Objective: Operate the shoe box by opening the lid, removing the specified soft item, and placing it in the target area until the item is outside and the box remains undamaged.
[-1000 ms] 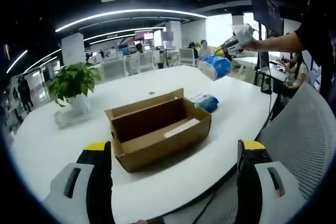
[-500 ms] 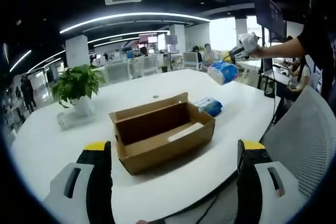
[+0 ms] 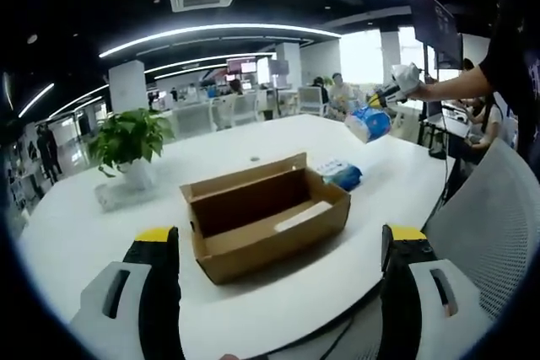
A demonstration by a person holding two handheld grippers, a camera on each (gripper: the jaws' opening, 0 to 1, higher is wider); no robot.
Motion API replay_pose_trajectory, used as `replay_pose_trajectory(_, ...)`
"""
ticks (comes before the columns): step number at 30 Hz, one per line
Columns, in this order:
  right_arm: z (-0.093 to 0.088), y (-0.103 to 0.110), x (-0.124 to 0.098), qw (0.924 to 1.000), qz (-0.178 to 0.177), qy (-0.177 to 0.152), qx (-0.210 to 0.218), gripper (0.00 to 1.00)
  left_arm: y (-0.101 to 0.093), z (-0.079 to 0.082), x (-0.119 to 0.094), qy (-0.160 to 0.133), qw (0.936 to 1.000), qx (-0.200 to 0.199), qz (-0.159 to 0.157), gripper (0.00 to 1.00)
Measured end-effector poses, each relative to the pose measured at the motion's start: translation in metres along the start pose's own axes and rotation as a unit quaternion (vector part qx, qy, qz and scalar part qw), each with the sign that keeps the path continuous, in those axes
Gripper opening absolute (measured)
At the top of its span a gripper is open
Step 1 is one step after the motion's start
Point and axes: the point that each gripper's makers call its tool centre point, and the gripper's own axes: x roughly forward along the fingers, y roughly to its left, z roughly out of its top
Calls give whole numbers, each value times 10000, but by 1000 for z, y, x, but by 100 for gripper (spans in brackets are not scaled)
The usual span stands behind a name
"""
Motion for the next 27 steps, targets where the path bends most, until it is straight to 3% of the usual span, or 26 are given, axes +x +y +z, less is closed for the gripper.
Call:
replay_pose_trajectory(17, -49, 9, 21, 9996, 72, 228, 122, 0, 4, 0, 3, 2, 10000, -65, 69, 99)
replay_pose_trajectory(27, -69, 41, 37, 9985, 471, 279, 26, 0, 3, -2, 5, 105, 9999, -26, 37, 99)
